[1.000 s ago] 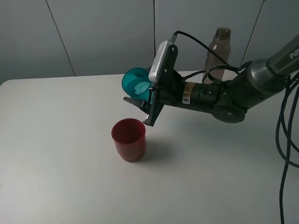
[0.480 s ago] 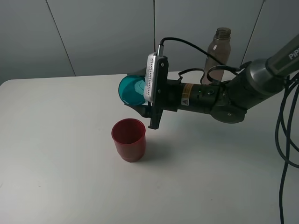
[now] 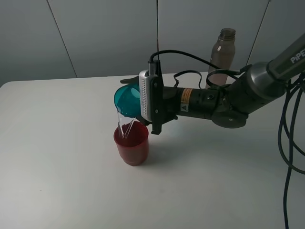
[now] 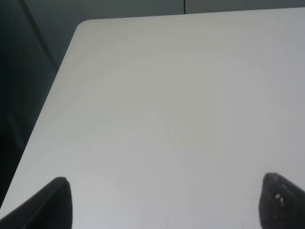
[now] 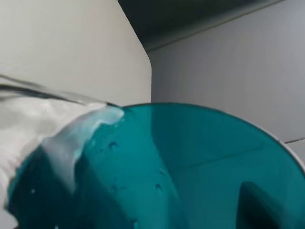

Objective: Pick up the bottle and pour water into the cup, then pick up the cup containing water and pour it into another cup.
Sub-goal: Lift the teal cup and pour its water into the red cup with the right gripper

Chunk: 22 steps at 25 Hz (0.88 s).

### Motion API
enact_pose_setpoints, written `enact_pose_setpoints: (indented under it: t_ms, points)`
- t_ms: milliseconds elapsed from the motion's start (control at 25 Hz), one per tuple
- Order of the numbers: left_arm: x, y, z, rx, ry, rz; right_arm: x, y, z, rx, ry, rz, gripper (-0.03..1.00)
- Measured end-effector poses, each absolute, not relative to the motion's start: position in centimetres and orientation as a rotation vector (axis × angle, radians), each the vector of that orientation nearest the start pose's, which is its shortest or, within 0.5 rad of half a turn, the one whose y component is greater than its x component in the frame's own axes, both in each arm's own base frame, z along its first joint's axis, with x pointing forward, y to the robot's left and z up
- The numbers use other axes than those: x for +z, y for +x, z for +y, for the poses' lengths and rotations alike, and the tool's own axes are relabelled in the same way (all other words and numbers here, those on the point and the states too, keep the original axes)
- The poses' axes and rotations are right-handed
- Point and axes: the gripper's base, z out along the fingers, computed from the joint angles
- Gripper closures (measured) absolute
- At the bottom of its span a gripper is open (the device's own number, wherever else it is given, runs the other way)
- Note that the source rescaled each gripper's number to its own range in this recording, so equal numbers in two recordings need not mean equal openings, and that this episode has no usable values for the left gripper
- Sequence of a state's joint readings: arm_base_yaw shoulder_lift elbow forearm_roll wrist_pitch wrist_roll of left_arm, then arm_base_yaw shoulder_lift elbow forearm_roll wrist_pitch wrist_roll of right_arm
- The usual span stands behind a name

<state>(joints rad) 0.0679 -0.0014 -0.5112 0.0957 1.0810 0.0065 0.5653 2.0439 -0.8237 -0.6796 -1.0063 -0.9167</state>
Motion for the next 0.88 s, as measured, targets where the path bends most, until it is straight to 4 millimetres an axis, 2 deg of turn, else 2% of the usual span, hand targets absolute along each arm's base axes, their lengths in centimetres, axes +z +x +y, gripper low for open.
enact_pose_setpoints:
  t_ms: [480, 880]
  points:
    - [27.90, -0.80, 0.72, 0.161, -0.069, 2.051, 12.18, 28.56, 23.45, -0.213, -1.665, 0.584, 0.92]
    - [27.90, -0.80, 0.72, 0.161, -0.069, 2.051, 12.43, 28.55, 23.47, -0.372, -1.715, 0.397, 0.92]
